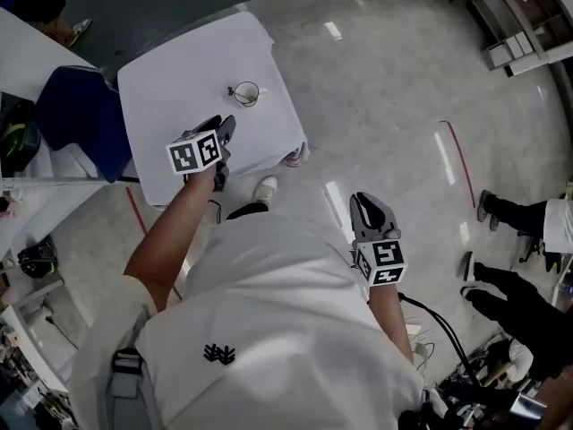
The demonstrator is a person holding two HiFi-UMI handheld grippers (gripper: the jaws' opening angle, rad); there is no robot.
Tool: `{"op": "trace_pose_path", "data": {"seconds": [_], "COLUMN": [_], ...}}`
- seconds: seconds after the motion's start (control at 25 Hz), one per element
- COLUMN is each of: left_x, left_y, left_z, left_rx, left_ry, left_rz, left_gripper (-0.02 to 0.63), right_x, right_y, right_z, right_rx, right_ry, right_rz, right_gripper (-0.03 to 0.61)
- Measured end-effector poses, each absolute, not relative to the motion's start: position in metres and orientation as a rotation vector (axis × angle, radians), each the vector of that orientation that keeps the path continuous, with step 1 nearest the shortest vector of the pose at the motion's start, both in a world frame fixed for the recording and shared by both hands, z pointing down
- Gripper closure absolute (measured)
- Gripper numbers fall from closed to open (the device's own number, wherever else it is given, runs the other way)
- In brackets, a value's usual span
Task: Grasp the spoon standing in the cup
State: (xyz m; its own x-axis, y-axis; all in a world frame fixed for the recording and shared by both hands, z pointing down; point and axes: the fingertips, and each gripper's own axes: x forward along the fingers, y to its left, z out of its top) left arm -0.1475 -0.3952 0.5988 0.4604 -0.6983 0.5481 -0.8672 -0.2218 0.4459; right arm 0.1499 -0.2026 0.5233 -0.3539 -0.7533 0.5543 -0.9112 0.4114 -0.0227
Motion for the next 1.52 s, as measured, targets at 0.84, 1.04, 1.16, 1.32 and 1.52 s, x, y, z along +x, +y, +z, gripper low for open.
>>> {"op": "trace_pose_path", "data": {"seconds": [0.84,1.04,1.16,1.32,1.52], "left_x": [-0.166,-0.158,-0.159,-0.158,-0.158], "left_y": [-0.531,-0.535,-0.535,-0.526,-0.510], "left_z": [0.726,0.719,0.704,0.676,0.634], "left_rx": [1.779,1.838,1.865,1.912,1.973], "left_ry": [-1.288,-1.315,-1.357,-1.386,-1.433], "left_rz": [0.384,0.420,0.428,0.420,0.374], "left_gripper": [0.525,0.563,0.563,0.563,0.565], "right_x": [0.168,0.173,0.176,0.183,0.189], "right_y": [-0.231,-0.223,-0.216,-0.202,-0.192], "right_z": [0.531,0.533,0.532,0.528,0.533], "right_rx": [1.620,1.638,1.644,1.643,1.626], "right_ry": [-1.917,-1.907,-1.913,-1.932,-1.982], "right_rz": [0.591,0.610,0.613,0.610,0.594], "right_gripper": [0.538,0.540,0.540,0.540,0.543]}}
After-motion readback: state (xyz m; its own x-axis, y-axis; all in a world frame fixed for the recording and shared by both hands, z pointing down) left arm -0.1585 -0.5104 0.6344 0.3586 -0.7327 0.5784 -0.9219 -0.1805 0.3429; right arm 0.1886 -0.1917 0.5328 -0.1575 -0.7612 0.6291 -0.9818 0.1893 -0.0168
